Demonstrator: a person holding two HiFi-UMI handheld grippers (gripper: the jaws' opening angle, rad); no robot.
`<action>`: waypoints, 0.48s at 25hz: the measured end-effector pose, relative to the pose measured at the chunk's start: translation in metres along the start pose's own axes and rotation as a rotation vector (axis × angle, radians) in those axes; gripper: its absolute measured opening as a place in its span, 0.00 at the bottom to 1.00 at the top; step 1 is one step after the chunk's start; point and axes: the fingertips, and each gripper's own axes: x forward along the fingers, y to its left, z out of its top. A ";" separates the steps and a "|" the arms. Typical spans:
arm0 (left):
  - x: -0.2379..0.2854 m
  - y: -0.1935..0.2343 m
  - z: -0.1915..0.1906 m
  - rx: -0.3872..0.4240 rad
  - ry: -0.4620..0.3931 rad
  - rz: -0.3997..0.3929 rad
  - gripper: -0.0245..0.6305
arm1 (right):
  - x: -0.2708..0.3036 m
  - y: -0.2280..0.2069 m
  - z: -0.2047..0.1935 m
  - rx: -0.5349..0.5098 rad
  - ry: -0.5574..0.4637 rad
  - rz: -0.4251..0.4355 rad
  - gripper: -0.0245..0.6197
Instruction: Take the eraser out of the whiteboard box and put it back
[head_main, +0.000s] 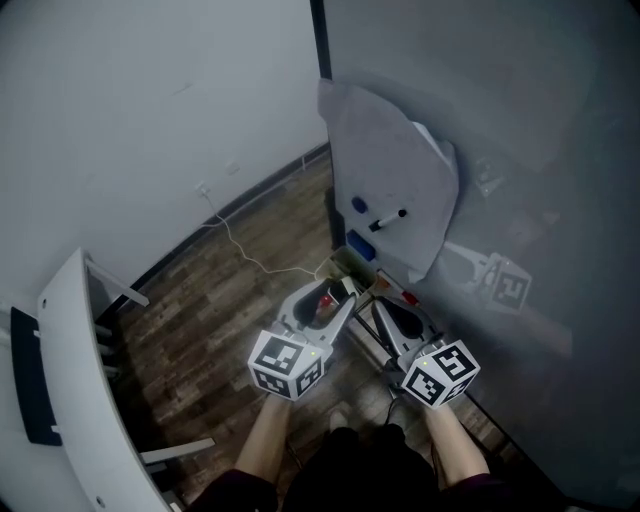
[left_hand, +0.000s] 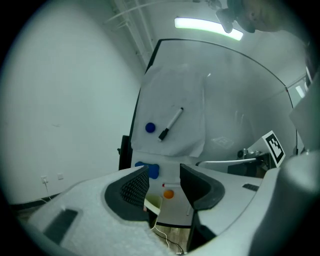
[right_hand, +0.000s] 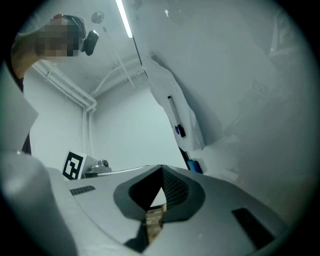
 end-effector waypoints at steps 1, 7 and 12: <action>-0.003 -0.005 0.008 0.005 -0.014 0.002 0.32 | -0.002 0.003 0.006 -0.006 -0.010 0.009 0.04; -0.020 -0.031 0.048 0.049 -0.103 0.026 0.17 | -0.016 0.020 0.044 -0.047 -0.075 0.057 0.04; -0.030 -0.045 0.073 0.073 -0.171 0.054 0.09 | -0.028 0.033 0.070 -0.078 -0.120 0.084 0.04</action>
